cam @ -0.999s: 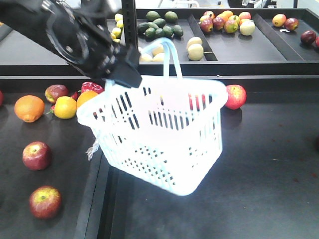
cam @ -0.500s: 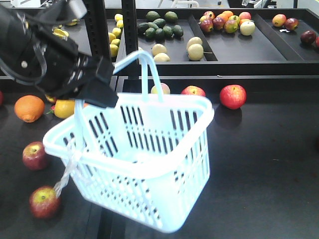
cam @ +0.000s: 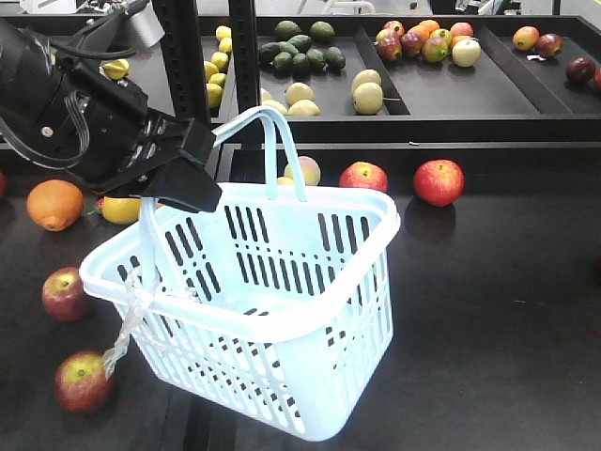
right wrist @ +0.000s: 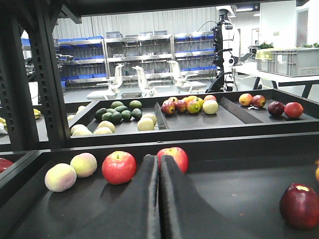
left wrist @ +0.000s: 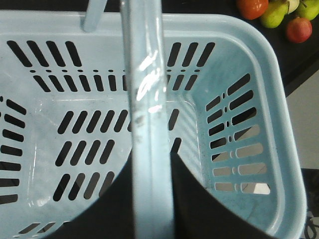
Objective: Pick three apples into basket with both arms
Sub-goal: 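Hold the basket raised in the left gripper, then back the base away and turn while holding the basket in the left gripper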
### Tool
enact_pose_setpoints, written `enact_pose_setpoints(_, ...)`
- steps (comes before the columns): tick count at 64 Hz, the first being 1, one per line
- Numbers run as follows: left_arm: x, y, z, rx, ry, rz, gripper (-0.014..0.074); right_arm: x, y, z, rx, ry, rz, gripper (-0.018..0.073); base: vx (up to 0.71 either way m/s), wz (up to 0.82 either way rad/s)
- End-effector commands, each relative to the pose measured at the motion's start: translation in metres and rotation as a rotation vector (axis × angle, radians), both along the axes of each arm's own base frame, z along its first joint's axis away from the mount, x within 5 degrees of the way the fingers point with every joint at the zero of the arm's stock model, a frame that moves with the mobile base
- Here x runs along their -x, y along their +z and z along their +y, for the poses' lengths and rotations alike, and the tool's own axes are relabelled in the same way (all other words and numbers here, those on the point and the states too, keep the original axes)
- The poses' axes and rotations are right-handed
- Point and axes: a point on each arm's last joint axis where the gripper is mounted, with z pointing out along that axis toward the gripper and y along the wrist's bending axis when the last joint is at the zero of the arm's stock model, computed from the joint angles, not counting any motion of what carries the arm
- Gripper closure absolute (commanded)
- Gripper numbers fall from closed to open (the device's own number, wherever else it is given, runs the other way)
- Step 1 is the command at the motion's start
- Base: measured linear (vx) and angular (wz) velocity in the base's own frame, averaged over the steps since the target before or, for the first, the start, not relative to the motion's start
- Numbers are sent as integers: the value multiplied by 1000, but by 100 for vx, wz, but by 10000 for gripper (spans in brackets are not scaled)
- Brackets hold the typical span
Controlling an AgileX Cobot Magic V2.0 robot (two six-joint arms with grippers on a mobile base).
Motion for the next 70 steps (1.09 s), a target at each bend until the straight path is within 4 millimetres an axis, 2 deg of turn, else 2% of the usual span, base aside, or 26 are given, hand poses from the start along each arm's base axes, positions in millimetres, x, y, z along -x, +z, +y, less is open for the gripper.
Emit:
enact_pose_setpoints(1, 13, 23, 0, 86, 0, -56, 604, 1, 3, 1, 17, 2, -77, 564, 0, 0)
enact_pose_setpoints(38, 13, 23, 0, 86, 0, -56, 604, 1, 3, 1, 17, 2, -77, 564, -1, 3)
enact_pose_setpoints(70, 13, 23, 0, 86, 0, -56, 604, 1, 3, 1, 17, 2, -77, 564, -8, 30)
